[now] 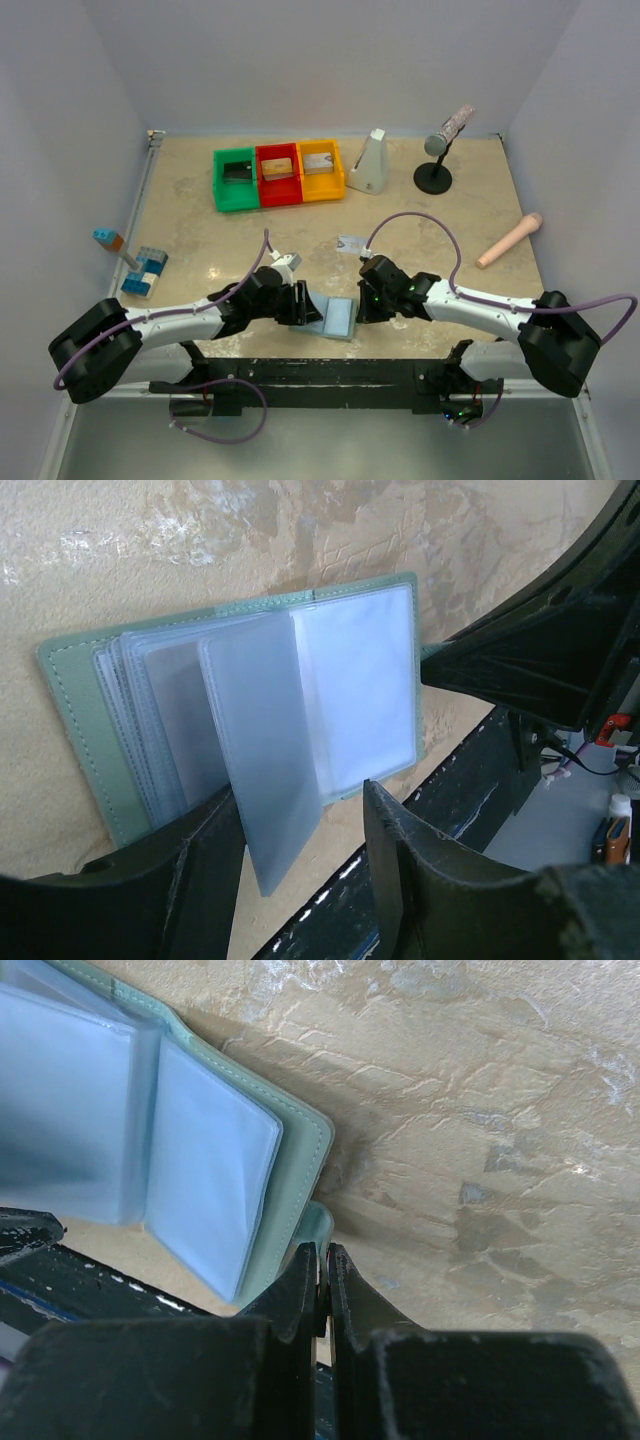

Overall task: Take the credit cards out of the card holder
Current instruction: Remove the credit card from the card holder.

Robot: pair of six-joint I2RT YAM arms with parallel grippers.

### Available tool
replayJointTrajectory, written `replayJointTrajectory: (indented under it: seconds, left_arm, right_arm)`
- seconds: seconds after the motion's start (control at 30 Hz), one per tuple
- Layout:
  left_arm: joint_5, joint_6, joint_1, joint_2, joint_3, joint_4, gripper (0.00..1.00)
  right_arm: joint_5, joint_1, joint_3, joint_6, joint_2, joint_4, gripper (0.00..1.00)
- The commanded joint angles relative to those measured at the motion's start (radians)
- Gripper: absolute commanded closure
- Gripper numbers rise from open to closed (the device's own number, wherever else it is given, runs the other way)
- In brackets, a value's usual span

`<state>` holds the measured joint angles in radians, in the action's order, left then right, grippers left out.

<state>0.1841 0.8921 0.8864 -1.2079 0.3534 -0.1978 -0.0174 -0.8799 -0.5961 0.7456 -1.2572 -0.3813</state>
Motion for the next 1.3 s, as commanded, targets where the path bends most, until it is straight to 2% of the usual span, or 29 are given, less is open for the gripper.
replayJointTrajectory:
  seconds: [0.0, 0.43, 0.7, 1.03, 1.27]
  left_arm:
    - [0.031, -0.045, 0.006, 0.016, 0.022, -0.043, 0.47]
    - [0.095, -0.079, 0.034, -0.036, 0.105, -0.057, 0.47]
    - [0.113, -0.084, 0.059, -0.157, 0.18, -0.066, 0.47]
    - [0.124, -0.055, 0.075, -0.286, 0.251, -0.121, 0.48]
    - [0.046, -0.061, 0.077, -0.165, 0.243, -0.063, 0.48]
  right_arm:
    - [0.014, -0.007, -0.028, 0.015, -0.004, 0.012, 1.0]
    - [0.01, -0.007, -0.028, 0.014, -0.008, 0.004, 1.0]
    - [0.048, -0.007, -0.018, 0.018, 0.042, -0.045, 0.76]
    - [0.172, -0.007, -0.016, 0.018, 0.26, -0.243, 0.64]
    - [0.166, -0.007, 0.002, 0.005, 0.361, -0.225, 0.67]
